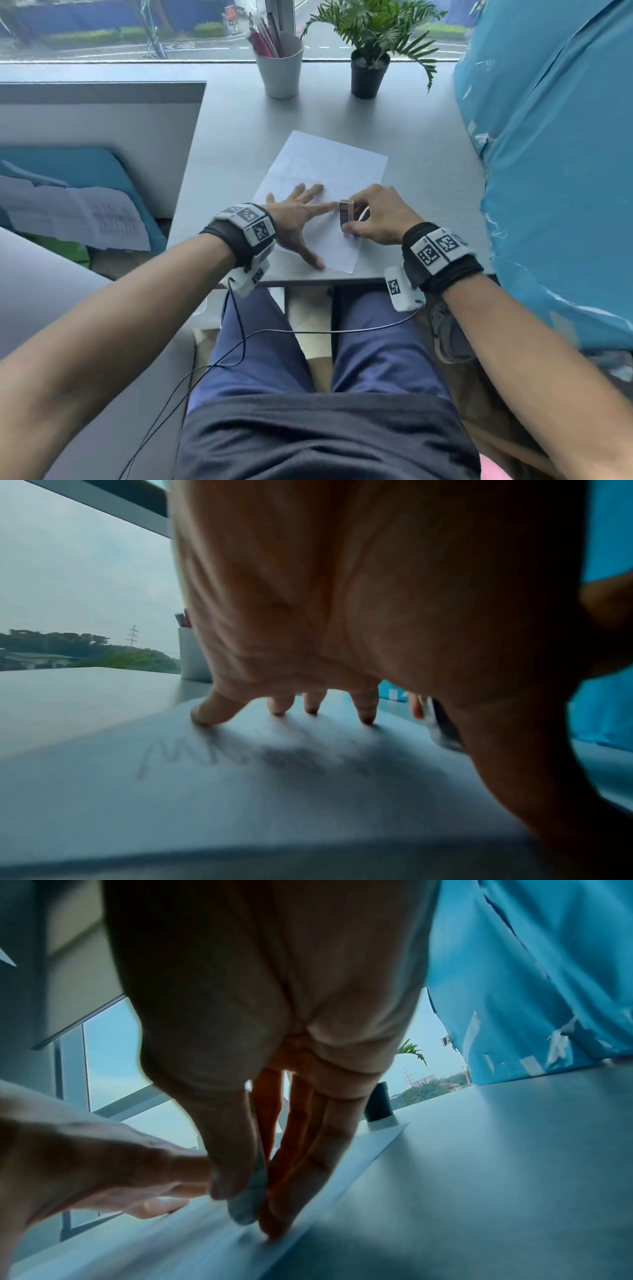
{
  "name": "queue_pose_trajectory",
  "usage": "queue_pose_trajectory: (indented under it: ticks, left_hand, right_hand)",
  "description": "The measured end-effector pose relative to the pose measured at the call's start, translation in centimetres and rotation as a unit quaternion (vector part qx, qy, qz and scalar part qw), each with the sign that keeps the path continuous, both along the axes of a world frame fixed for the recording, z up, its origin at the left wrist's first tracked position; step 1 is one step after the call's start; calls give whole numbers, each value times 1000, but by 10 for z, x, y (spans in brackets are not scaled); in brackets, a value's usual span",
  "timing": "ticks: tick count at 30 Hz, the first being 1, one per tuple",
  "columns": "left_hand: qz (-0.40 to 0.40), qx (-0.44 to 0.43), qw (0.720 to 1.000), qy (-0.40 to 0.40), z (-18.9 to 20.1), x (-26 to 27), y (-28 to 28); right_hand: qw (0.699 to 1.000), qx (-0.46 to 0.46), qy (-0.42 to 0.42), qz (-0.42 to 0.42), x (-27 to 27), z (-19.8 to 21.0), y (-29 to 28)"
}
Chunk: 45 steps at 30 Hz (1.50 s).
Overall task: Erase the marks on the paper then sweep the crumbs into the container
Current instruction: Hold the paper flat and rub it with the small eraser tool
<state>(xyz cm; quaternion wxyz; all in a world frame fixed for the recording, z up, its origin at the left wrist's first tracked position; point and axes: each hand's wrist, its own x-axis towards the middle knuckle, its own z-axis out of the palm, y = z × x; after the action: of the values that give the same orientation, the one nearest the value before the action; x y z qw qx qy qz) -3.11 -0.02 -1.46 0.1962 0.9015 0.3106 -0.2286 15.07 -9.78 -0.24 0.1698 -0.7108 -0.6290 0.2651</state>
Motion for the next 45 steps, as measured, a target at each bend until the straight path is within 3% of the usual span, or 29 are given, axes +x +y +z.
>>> queue_pose_trajectory:
  ticks: [4,8,12,16,20,24,28,32,36,40,45]
  left_hand:
    - [15,-11,1000,-12,-7,-1,-5]
    - [31,-2,999,-34,-13,0,-10]
    - [43,1,999,-30,-13,2,-11]
    - [43,-6,999,-15,-10,3,-12]
    - [43,-13,999,0,-10,4,-11]
    - [40,-15,999,2,-10,4,-10]
    - [40,-10,999,11,-11,6,-8]
    - [42,-12,999,-3,-10,4,-10]
    - [46,-11,999,5,-10,5,-9]
    - [47,-9,999,4,-7,4,-11]
    - [47,-7,999,11,-6,5,-11]
  right_hand:
    - [999,10,24,-30,3,-4,3]
    - [995,-57,80,35,-1,-2,3]
    - [995,4,86,-54,8,-7,14]
    - [989,-79,107,66,-6,-3,2]
    - [995,3,85,-53,6,-8,15]
    - [989,-81,83,87,-3,-8,8]
    - [993,-2,101,-56,7,-13,13]
    - [991,-68,98,60,-9,-10,-2]
    - [992,5,98,-79,8,-13,6]
    - [995,-53,81,28,-7,-13,-7]
    - [996,11,54,-64,8,-6,0]
